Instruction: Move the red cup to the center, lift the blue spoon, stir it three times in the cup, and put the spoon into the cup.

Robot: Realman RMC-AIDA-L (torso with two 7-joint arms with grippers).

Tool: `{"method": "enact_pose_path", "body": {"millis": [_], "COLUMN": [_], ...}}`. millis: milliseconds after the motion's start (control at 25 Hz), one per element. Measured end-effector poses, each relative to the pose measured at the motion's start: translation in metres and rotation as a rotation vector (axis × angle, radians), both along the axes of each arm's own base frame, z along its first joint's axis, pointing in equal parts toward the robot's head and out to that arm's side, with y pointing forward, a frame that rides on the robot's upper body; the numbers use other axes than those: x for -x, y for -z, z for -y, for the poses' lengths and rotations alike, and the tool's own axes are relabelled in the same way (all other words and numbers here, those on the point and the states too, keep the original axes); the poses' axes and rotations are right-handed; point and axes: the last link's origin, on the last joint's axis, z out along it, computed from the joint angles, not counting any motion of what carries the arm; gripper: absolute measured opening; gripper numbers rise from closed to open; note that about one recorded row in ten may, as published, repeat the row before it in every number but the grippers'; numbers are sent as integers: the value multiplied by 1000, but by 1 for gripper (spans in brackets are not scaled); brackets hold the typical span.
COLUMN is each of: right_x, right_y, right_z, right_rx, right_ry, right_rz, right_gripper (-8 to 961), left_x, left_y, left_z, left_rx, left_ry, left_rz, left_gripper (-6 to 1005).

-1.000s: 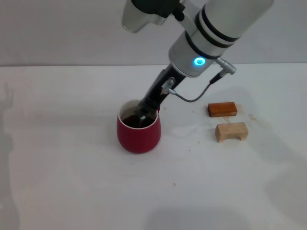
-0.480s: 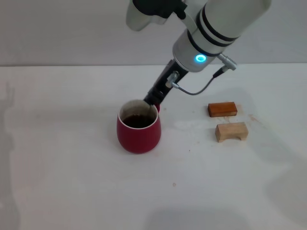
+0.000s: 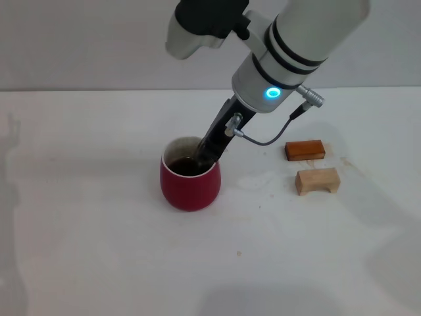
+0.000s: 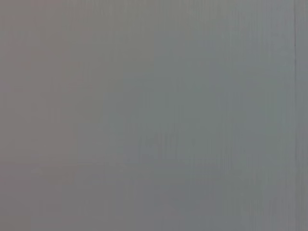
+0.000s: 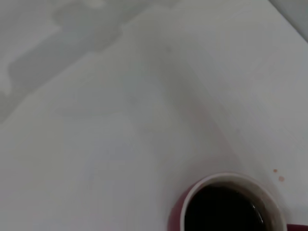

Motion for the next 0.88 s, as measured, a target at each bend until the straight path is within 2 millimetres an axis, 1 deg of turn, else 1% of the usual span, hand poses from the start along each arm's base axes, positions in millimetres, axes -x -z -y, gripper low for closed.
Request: {"method": "enact_pose_path", "body": {"millis": [280, 440, 520, 640, 680, 800, 840, 880], "right_x": [3, 4, 0, -16, -26, -47, -67, -76], "right_y": [2, 1, 1, -4, -7, -18, -29, -35], "right_z": [1, -2, -6, -11, -12, -8, -4, -2], "right_rx": [-1, -36, -86, -215, -274, -431, -571, -640], "right_ry": [-16, -42, -83, -167, -194, -257, -279, -285], "right_rz": [-2, -23, -39, -76, -98, -170, -240, -272], "right_gripper": [216, 262, 285, 308, 308, 307, 306, 306], "left_x": [-1, 1, 1, 1, 1, 0, -1, -1], "left_y": [0, 0, 0, 1, 1, 3, 4, 5], "left_z": [1, 2, 3, 3, 3, 3, 3, 3], "left_rx": [-4, -7, -8, -5, -2, 7, 11, 13], "left_ry": [4, 7, 7, 8, 9, 14, 16, 17], "left_rz": [-1, 13, 16, 17, 16, 12, 11, 11], "left_gripper": [825, 825, 825, 825, 825, 825, 825, 825]}}
